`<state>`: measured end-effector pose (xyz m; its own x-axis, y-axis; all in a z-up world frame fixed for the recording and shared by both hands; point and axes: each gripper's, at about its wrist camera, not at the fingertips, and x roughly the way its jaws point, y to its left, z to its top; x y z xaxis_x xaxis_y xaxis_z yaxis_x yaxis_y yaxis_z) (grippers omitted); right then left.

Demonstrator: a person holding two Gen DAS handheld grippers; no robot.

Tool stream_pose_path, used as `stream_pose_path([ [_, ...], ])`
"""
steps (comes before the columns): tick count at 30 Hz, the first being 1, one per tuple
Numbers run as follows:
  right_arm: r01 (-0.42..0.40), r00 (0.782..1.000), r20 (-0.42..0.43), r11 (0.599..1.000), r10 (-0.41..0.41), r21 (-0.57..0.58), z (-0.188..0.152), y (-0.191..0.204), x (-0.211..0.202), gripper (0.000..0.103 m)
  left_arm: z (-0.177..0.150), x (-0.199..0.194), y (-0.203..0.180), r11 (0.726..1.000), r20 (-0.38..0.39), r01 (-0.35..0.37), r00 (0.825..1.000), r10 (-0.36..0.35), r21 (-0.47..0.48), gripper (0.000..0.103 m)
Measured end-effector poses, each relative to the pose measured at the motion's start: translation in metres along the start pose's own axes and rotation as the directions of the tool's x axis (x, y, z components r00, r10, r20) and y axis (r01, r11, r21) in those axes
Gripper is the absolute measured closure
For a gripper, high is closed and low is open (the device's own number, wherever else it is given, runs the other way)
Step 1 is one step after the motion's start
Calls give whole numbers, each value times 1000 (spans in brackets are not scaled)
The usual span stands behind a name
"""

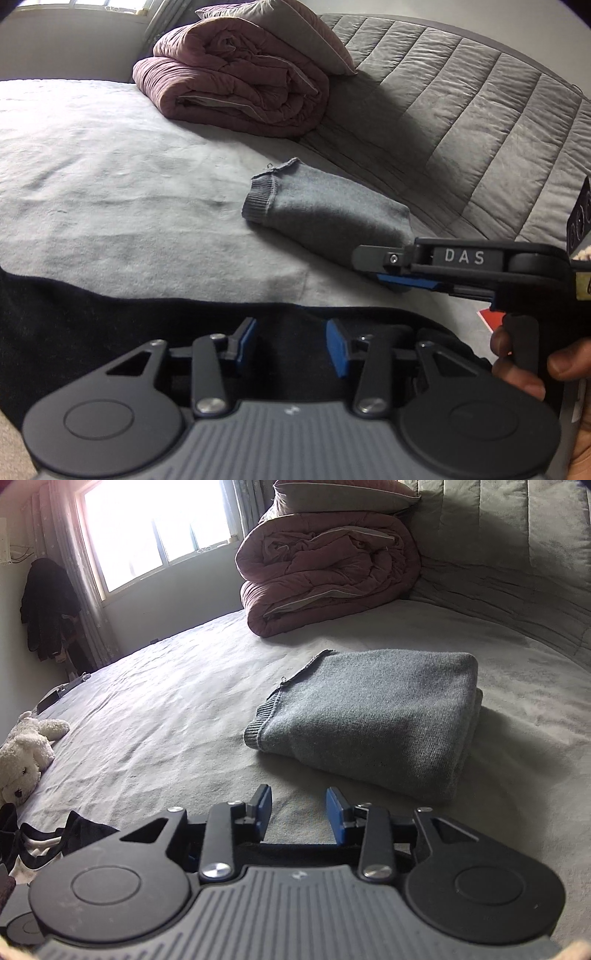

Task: Fold clothes
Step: 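Pinch the black sleeve cuff with the right gripper and lift it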

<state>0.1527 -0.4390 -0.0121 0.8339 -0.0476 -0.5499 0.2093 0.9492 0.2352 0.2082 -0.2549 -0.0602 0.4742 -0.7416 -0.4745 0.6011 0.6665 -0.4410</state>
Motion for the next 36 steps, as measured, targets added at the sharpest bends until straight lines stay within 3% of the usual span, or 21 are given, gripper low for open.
stream_pose_path([
  [6, 46, 996, -73, 999, -45, 6, 5, 6, -6, 63, -1, -1, 4, 1000, 1, 22, 1000, -22, -21, 61],
  [11, 152, 985, -76, 988, -155, -41, 18, 4, -43, 58, 0, -1, 5, 999, 0, 25, 1000, -25, -25, 60],
  [21, 296, 938, -162, 952, -306, -82, -2, -28, -97, 58, -1, -1, 6, 999, -3, 27, 1000, -27, -27, 60],
  [25, 255, 950, -176, 966, -259, -48, -21, -51, -117, 58, -1, -1, 6, 999, -3, 28, 1000, -28, -29, 60],
  [30, 127, 953, -254, 980, -163, -151, -38, -57, -123, 58, -1, -1, 7, 999, -2, 28, 1000, -28, -29, 60],
  [33, 69, 945, -305, 982, -120, -174, -50, -61, -117, 58, -1, -1, 7, 999, -2, 29, 1000, -29, -29, 60],
  [36, 94, 930, -325, 966, -171, -239, -60, -63, -110, 77, -1, -1, 7, 999, -2, 31, 1000, -31, -31, 60],
])
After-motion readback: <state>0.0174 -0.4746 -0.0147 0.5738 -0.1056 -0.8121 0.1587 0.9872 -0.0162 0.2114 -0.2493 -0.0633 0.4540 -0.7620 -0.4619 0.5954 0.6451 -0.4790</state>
